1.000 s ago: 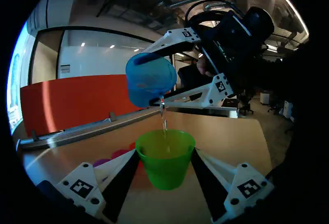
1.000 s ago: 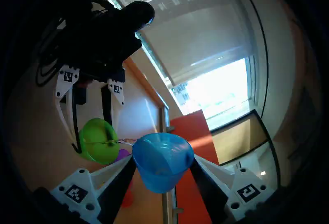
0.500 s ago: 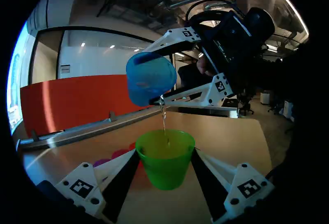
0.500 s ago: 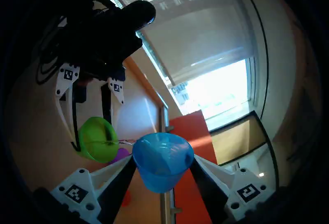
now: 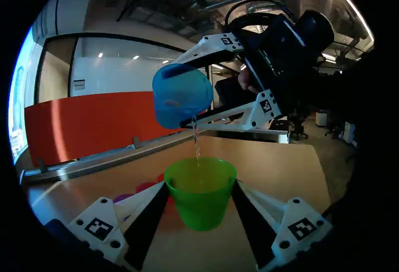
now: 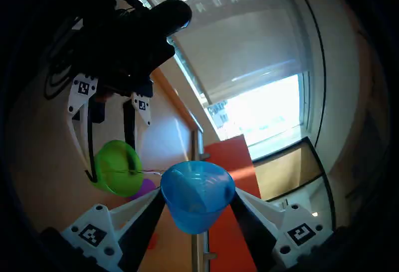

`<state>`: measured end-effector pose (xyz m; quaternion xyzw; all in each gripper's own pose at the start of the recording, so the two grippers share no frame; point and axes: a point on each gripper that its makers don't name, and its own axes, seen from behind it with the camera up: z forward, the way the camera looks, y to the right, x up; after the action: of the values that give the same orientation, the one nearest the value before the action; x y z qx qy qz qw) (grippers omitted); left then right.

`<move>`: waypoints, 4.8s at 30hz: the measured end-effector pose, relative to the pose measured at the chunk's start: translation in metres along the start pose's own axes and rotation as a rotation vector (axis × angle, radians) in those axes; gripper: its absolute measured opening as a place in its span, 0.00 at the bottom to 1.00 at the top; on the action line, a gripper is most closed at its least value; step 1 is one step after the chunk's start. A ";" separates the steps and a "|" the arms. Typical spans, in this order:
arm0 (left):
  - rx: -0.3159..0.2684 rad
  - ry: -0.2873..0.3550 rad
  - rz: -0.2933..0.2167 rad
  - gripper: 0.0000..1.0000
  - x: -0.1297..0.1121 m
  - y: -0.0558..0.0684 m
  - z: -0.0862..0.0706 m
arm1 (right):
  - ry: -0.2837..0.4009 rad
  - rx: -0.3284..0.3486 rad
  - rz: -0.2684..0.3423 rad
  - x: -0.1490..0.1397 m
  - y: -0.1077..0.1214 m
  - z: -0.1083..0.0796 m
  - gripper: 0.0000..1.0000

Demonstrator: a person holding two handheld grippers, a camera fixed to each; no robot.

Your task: Pour water

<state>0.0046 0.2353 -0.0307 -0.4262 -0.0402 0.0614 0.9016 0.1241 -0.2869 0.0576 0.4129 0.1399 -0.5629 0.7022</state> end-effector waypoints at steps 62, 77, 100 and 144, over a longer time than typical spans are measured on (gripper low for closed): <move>0.009 0.001 0.001 0.85 0.002 -0.003 -0.001 | 0.004 -0.031 -0.129 0.005 0.012 0.001 0.90; 0.011 -0.001 0.004 0.85 0.000 -0.002 -0.001 | 0.003 -0.041 -0.162 0.007 0.012 -0.002 0.90; 0.012 -0.003 0.005 0.85 0.001 -0.002 -0.001 | -0.005 -0.053 -0.214 0.012 0.012 -0.007 0.90; 0.007 -0.001 -0.001 0.85 -0.001 -0.001 -0.002 | -0.019 -0.063 -0.326 0.027 -0.002 -0.017 0.90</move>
<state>0.0035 0.2335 -0.0315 -0.4232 -0.0407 0.0613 0.9030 0.1357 -0.2931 0.0282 0.3571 0.2158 -0.6686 0.6155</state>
